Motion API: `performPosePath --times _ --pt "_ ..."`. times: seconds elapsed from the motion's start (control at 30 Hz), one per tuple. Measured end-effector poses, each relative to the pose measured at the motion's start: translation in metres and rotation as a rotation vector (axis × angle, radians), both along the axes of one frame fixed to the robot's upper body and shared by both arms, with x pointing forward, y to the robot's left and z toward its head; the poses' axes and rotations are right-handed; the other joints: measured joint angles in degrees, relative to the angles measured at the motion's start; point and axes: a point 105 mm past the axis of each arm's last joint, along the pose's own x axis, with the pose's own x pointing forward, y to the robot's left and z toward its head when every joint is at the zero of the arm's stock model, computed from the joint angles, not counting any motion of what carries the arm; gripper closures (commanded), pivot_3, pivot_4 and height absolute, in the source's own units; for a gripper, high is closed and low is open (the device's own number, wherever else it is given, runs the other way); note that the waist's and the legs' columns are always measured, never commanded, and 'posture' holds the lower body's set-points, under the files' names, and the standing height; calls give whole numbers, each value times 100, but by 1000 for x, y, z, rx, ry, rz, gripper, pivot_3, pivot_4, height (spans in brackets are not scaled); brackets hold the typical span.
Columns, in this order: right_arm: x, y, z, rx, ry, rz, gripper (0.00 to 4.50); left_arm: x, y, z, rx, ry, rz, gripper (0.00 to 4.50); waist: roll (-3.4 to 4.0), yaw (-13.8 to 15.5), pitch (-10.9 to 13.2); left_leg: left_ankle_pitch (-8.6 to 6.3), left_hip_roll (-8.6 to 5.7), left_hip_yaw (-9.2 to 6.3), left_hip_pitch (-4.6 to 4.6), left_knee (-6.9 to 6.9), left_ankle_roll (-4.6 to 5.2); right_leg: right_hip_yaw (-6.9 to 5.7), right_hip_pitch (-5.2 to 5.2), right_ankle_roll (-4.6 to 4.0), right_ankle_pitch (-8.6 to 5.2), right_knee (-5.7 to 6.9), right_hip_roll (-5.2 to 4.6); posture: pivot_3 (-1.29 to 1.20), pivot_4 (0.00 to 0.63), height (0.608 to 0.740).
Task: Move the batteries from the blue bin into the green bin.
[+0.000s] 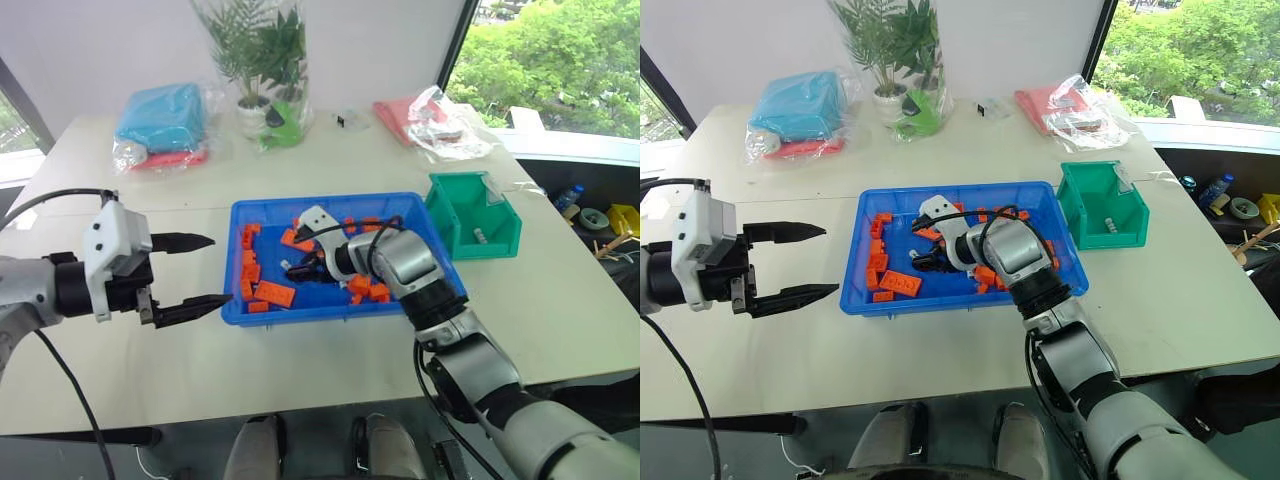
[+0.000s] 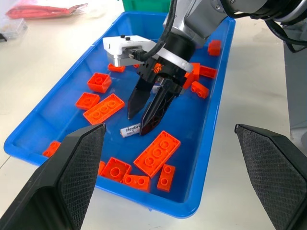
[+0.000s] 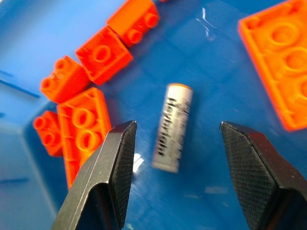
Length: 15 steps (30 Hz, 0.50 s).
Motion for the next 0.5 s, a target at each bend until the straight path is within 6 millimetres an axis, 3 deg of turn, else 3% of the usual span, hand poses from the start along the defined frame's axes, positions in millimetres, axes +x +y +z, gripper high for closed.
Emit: performPosePath --times 0.17,0.33,0.5 --pt "-1 2 -3 -40 -51 37 1680 2 -1 4 -2 -19 1 0 0 -9 0 -6 0 0 -1 -1 -11 0 -2 19 -13 -1 0 0 150 673" --pt "-2 -1 -7 -54 -72 42 3923 3 -1 4 -4 -21 2 0 -1 -10 0 -6 0 1 0 -2 -10 0 -1 20 -13 -1 0 0 150 673" --pt "-3 -10 2 -36 -55 17 3923 5 -6 6 -12 -22 -24 0 1 7 1 -6 0 0 -7 0 -10 0 -4 15 -10 -3 0 0 150 673"
